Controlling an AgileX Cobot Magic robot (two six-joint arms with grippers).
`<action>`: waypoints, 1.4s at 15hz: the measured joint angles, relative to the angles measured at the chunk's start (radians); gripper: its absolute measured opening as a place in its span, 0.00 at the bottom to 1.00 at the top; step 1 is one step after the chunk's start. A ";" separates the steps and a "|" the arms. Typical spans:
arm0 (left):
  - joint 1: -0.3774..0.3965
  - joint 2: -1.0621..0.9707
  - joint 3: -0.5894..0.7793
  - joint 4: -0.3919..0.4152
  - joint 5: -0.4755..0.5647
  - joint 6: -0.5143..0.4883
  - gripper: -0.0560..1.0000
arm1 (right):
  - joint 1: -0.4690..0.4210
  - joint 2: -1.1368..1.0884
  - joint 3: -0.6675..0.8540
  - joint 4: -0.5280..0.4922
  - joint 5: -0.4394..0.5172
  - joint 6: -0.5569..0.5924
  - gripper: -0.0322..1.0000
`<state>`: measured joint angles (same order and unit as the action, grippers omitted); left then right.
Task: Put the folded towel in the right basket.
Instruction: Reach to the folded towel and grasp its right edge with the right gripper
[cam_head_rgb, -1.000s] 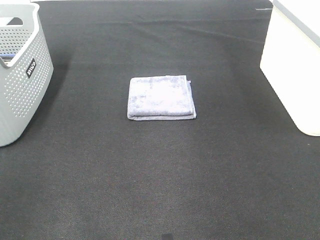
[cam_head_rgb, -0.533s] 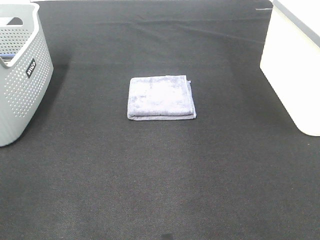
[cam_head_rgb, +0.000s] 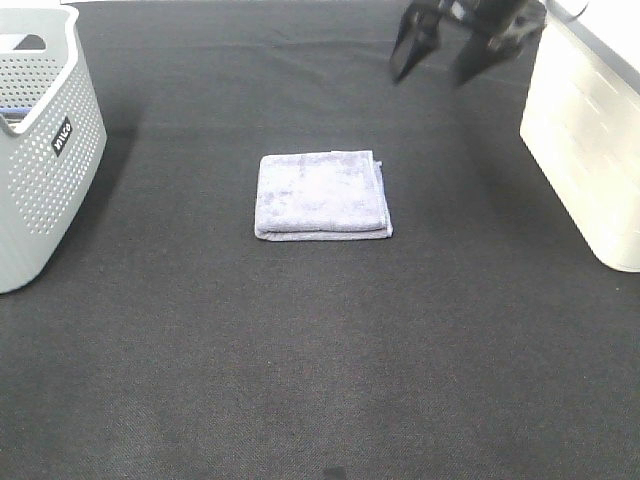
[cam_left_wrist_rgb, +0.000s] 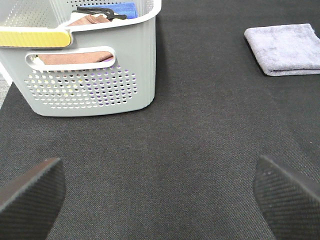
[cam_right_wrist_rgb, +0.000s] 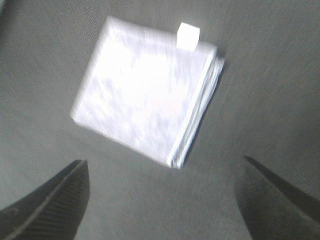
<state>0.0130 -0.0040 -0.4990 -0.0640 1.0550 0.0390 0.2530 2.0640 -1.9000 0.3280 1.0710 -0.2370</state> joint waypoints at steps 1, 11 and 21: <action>0.000 0.000 0.000 0.000 0.000 0.000 0.97 | 0.000 0.000 0.000 0.000 0.000 0.000 0.76; 0.000 0.000 0.000 0.000 0.000 0.000 0.97 | -0.009 0.423 -0.304 0.116 0.145 0.020 0.76; 0.000 0.000 0.000 0.000 0.000 0.000 0.97 | -0.051 0.543 -0.317 0.209 0.087 -0.009 0.76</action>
<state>0.0130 -0.0040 -0.4990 -0.0640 1.0550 0.0390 0.2020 2.6070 -2.2170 0.5370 1.1580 -0.2460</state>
